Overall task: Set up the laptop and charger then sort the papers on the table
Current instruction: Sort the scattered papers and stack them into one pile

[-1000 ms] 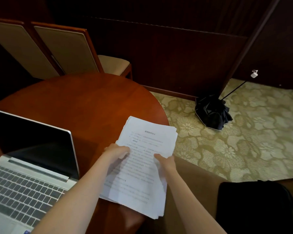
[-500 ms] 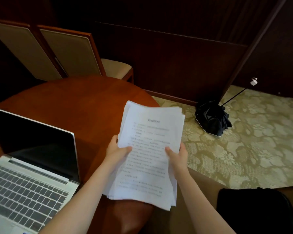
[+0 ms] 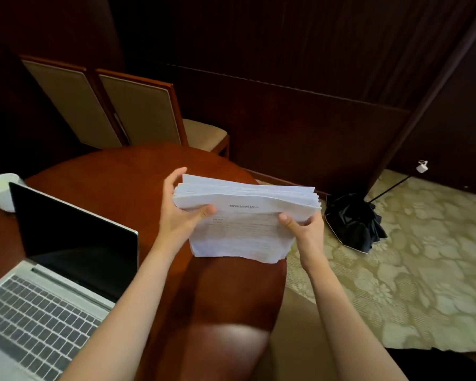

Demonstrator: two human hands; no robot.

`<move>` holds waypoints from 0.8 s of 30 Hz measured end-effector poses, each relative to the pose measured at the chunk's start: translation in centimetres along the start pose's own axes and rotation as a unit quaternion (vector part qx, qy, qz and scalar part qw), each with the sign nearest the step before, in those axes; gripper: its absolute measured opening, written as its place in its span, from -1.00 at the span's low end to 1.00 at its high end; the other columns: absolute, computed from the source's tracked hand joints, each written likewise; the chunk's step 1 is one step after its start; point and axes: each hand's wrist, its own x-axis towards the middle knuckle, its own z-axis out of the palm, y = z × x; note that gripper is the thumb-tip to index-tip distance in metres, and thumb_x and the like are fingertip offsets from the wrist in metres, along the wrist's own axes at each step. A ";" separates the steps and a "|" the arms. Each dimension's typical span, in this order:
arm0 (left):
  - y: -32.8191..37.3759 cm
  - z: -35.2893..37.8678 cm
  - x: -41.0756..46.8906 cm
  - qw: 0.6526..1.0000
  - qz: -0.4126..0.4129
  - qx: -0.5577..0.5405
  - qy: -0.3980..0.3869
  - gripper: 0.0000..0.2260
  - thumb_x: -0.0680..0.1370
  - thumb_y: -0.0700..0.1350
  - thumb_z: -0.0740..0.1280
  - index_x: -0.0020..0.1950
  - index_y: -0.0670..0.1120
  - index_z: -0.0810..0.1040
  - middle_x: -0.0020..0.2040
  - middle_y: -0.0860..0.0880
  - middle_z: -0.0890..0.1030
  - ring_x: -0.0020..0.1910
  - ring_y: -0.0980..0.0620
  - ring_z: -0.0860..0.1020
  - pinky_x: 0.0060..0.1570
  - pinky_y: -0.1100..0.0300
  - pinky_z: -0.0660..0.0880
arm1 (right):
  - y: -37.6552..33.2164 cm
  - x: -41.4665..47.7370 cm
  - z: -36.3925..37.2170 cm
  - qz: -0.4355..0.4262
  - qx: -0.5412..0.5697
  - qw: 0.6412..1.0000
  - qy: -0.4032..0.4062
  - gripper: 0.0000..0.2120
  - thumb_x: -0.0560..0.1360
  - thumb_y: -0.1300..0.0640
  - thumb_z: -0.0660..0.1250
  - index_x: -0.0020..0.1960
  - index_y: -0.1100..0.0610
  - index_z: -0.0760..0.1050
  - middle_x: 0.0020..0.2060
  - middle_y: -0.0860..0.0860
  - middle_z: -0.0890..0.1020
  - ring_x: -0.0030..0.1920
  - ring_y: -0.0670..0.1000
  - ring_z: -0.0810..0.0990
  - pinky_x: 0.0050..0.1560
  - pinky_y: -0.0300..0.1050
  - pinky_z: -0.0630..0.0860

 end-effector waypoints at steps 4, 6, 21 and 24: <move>1.3 0.3 0.8 1.000 0.022 0.007 0.014 -0.24 0.29 -0.08 0.51 0.36 0.14 0.17 0.35 0.07 0.33 0.27 0.12 0.36 0.11 0.38 0.43 | -0.6 1.2 0.9 0.009 0.027 1.000 0.000 -0.07 -0.16 -0.31 0.58 0.08 0.13 0.47 -0.11 -0.09 0.64 -0.16 -0.24 0.65 -0.23 -0.36 0.55; 1.5 0.1 1.5 0.999 0.022 0.002 0.029 -0.28 0.35 -0.14 0.48 0.39 0.09 0.18 0.26 0.23 0.32 0.20 0.23 0.36 0.02 0.50 0.39 | -0.8 1.8 0.8 0.014 0.033 0.999 -0.006 -0.15 -0.16 -0.24 0.60 0.03 0.08 0.48 -0.16 -0.13 0.67 -0.16 -0.22 0.65 -0.24 -0.36 0.55; 8.8 0.8 5.3 0.826 0.146 0.514 -0.181 -0.60 0.45 0.12 0.39 0.26 0.21 0.41 0.08 0.18 0.58 0.09 0.11 0.53 0.11 0.13 0.42 | -0.3 4.3 1.3 0.038 -0.005 0.998 -0.050 -0.64 0.32 0.41 0.45 0.08 0.23 0.48 -0.11 0.01 0.63 -0.11 -0.04 0.63 -0.16 -0.23 0.62; 9.2 5.3 5.3 0.784 0.192 0.551 -0.212 -0.72 0.48 0.16 0.32 0.15 0.14 0.47 0.02 0.08 0.60 0.07 -0.01 0.55 -0.12 0.17 0.31 | -0.2 4.6 1.6 0.036 -0.021 0.998 -0.054 -0.61 0.33 0.39 0.46 0.12 0.26 0.48 -0.09 0.02 0.62 -0.10 -0.01 0.62 -0.12 -0.18 0.61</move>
